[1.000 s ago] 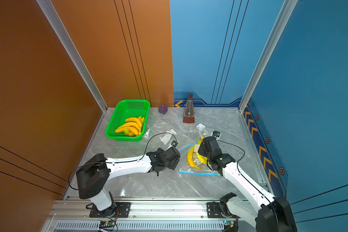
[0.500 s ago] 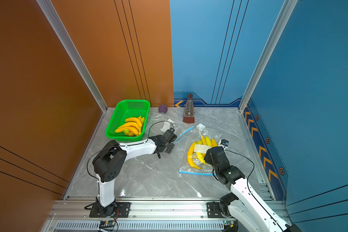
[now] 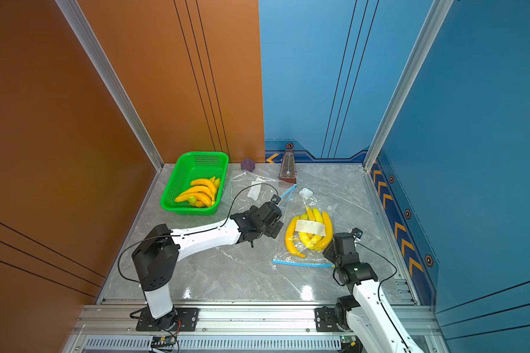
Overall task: Open the zip-top bag and take out the banana
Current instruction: Move the zipper food storage bag to the center of the board, then unzip the zipper on the zipper food storage bag.
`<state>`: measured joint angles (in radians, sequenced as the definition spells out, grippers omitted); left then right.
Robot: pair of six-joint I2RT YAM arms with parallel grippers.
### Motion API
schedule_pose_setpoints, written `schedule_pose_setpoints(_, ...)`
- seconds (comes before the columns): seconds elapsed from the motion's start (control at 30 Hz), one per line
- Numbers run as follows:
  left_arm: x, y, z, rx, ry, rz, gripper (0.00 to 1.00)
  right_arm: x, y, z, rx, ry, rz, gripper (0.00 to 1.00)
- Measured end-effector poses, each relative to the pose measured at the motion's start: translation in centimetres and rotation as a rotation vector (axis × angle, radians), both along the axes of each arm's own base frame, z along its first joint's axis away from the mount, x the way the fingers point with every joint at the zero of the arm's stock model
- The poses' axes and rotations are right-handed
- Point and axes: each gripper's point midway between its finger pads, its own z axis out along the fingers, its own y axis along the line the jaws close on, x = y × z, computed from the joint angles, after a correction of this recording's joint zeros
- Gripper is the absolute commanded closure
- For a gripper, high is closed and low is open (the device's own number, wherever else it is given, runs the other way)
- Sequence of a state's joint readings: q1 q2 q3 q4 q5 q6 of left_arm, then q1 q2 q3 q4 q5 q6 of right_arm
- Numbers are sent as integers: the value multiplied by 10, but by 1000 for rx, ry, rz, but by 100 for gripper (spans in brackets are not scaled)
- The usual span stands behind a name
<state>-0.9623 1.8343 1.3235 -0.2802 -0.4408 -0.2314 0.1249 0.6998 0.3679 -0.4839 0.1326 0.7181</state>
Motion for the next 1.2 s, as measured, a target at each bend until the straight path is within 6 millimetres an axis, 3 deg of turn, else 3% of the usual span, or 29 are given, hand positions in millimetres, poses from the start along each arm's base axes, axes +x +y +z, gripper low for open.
schedule_pose_setpoints(0.13,-34,-25,-12,-46,55,-73,0,-6,-4,-10,70,32,-33,36)
schedule_pose_setpoints(0.27,-43,-40,-35,-78,121,-98,4,-7,3,-15,112,55,-10,36)
schedule_pose_setpoints(0.43,-56,-51,-79,-52,205,-117,13,-8,13,-23,146,100,22,37)
schedule_pose_setpoints(0.5,-62,-54,-87,-45,223,-128,20,-8,16,-26,152,113,33,39)
schedule_pose_setpoints(0.67,-67,-59,-88,-56,230,-128,27,-4,29,-33,166,137,81,44)
schedule_pose_setpoints(0.87,-71,-33,-95,-27,214,-86,30,-2,55,-41,164,163,177,45)
schedule_pose_setpoints(1.2,-78,40,-96,6,182,14,30,4,94,-43,141,130,278,47)
